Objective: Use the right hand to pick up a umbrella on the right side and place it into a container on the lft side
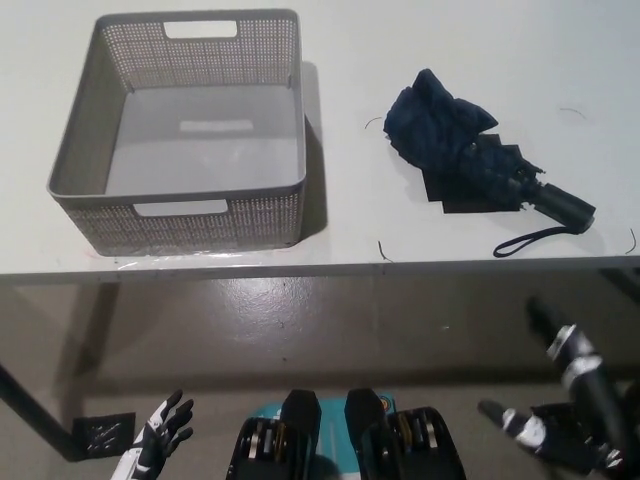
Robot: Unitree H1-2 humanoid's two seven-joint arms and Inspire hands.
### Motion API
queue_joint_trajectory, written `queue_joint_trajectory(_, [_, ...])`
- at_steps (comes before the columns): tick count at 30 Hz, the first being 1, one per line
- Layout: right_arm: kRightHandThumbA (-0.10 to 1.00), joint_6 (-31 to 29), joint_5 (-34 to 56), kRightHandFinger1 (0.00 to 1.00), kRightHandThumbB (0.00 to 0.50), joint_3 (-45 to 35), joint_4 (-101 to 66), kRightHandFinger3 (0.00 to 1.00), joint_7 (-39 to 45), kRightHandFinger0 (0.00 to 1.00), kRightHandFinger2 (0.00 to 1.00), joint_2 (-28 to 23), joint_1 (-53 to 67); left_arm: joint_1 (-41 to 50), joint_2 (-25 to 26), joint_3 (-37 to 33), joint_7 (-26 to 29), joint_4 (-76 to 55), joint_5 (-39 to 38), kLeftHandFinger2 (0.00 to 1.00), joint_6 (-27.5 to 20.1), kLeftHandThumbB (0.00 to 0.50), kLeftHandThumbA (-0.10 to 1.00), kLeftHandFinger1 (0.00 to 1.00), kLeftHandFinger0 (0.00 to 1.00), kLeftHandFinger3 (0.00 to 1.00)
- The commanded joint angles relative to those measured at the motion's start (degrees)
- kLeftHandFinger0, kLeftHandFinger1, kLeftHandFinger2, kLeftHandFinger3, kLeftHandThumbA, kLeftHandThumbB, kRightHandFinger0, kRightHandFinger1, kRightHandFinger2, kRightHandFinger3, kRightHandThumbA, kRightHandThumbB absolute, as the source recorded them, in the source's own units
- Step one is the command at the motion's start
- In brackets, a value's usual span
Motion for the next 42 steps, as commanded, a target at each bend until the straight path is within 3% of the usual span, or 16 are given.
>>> queue_joint_trajectory(1, [1.00,14.36,-14.40,1.00,0.407,-4.33,-11.05,1.00,1.26,1.00,1.00,-6.85,-11.22,0.80,0.58,0.20,-0.63,-1.24,-0.69,1.00,-2.69,0.038,1.00,1.00,1.00,1.00])
queue_joint_trajectory(2, [1.00,16.43,-14.70,1.00,0.398,-4.38,-11.15,1.00,1.84,1.00,1.00,-7.70,-12.90,0.66,0.63,0.22,-0.61,-1.22,-0.58,1.00,-2.70,0.034,1.00,1.00,1.00,1.00])
queue_joint_trajectory(3, [1.00,18.96,-14.73,1.00,0.313,-4.33,-11.38,1.00,2.55,1.00,1.00,-8.64,-14.56,0.84,0.68,0.23,-0.53,-1.34,-0.36,1.00,-2.75,0.034,1.00,1.00,1.00,1.00])
queue_joint_trajectory(4, [1.00,23.42,-13.84,1.00,0.384,-4.17,-11.21,1.00,4.21,1.00,1.00,-10.64,-17.87,1.35,0.70,0.14,-0.68,-1.54,-0.50,1.00,-2.64,0.034,1.00,1.00,1.00,1.00])
queue_joint_trajectory(7, [1.00,30.16,-17.95,1.00,0.402,-1.87,-7.18,1.00,7.86,1.00,1.00,-15.35,-27.33,1.86,0.39,0.05,-0.82,-1.50,-1.14,1.00,-2.96,0.030,1.00,1.00,1.00,1.00])
queue_joint_trajectory(14, [1.00,37.09,-16.05,1.00,0.339,4.94,11.55,1.00,13.33,1.00,1.00,-18.54,-43.98,1.94,0.46,0.16,-0.72,-1.11,-0.85,1.00,-3.44,0.027,1.00,1.00,1.00,1.00])
queue_joint_trajectory(16, [1.00,37.26,-16.45,1.00,0.325,6.91,18.11,1.00,14.84,1.00,1.00,-18.85,-47.94,2.15,0.64,0.06,-0.76,-1.33,-0.49,1.00,-3.20,0.031,1.00,1.00,1.00,1.00])
queue_joint_trajectory(19, [1.00,35.41,-17.91,1.00,0.396,10.26,30.66,1.00,14.35,1.00,1.00,-18.81,-54.22,2.08,0.64,-0.10,-0.80,-1.20,-0.17,1.00,-3.46,0.032,1.00,1.00,1.00,1.00])
queue_joint_trajectory(24, [0.99,33.39,-18.54,1.00,0.376,13.36,44.43,1.00,12.85,1.00,1.00,-17.15,-61.54,2.46,0.33,-0.06,-0.67,-1.70,-0.53,1.00,-3.04,0.033,1.00,1.00,1.00,1.00])
queue_joint_trajectory(30, [1.00,32.75,-18.83,1.00,0.408,16.90,58.59,1.00,11.47,1.00,1.00,-14.47,-68.86,2.95,-0.08,-0.14,-0.22,-1.20,0.33,1.00,-4.07,0.035,1.00,1.00,1.00,1.00])
queue_joint_trajectory(40, [1.00,31.84,-20.40,1.00,0.408,21.16,68.75,1.00,9.89,1.00,1.00,-11.72,-72.64,3.03,0.00,-0.52,-0.37,-2.30,0.67,1.00,-2.59,0.038,1.00,1.00,1.00,1.00])
queue_joint_trajectory(42, [1.00,32.11,-20.50,1.00,0.428,21.22,69.37,1.00,9.29,1.00,1.00,-11.27,-72.12,2.84,0.01,-0.71,-0.32,-2.19,1.03,1.00,-2.70,0.036,1.00,1.00,1.00,1.00])
